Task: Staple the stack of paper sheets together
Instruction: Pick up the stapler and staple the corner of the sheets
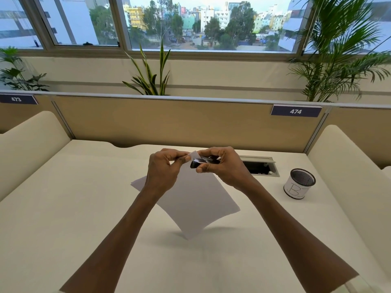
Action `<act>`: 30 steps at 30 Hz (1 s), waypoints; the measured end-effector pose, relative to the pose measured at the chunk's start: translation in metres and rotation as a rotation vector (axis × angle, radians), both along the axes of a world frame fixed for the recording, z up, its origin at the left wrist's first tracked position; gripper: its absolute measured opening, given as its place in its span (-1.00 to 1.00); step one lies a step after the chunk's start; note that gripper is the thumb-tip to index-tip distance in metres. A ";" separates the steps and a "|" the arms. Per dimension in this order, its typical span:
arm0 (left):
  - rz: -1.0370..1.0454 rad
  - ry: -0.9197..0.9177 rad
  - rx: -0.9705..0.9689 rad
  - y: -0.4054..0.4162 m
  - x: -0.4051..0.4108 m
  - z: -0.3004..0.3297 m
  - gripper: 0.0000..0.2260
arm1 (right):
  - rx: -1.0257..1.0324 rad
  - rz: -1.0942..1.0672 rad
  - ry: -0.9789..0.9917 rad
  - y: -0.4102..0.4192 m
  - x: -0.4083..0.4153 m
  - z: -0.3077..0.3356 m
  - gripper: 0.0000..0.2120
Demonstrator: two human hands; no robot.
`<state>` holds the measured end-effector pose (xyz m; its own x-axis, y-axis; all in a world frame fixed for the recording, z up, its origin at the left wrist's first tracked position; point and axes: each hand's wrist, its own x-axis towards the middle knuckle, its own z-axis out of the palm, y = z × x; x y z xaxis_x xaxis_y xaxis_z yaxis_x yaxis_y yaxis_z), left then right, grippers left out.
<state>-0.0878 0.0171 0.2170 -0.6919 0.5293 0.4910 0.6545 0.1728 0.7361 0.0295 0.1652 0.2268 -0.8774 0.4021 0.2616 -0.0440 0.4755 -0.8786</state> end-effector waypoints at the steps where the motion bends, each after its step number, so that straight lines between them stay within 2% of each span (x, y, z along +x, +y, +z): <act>1: -0.001 -0.009 -0.009 0.000 -0.001 -0.002 -0.88 | -0.013 0.012 -0.011 0.001 0.000 -0.002 -0.58; 5: 0.003 -0.028 -0.052 -0.003 -0.004 -0.010 -0.88 | -0.104 0.017 -0.019 0.005 0.003 -0.008 -0.58; 9: 0.013 -0.031 -0.077 -0.009 -0.009 -0.016 -0.91 | -0.310 0.015 0.048 0.013 0.004 -0.009 -0.71; 11: 0.018 0.001 -0.086 -0.012 -0.011 -0.018 -0.91 | -0.341 -0.037 0.010 0.019 -0.002 -0.014 -0.78; 16: 0.051 -0.021 -0.086 -0.019 -0.017 -0.026 -0.88 | -0.334 -0.212 -0.162 0.032 -0.030 -0.039 -0.83; 23: -0.027 -0.051 -0.106 -0.022 -0.032 -0.052 -0.86 | -0.244 -0.399 -0.455 0.028 -0.091 -0.108 -0.69; 26: -0.035 -0.096 -0.099 -0.025 -0.039 -0.064 -0.85 | -0.205 -0.468 -0.559 0.027 -0.113 -0.137 -0.80; 30: -0.059 -0.123 -0.085 -0.028 -0.049 -0.078 -0.85 | -0.167 -0.467 -0.621 0.025 -0.132 -0.162 -0.81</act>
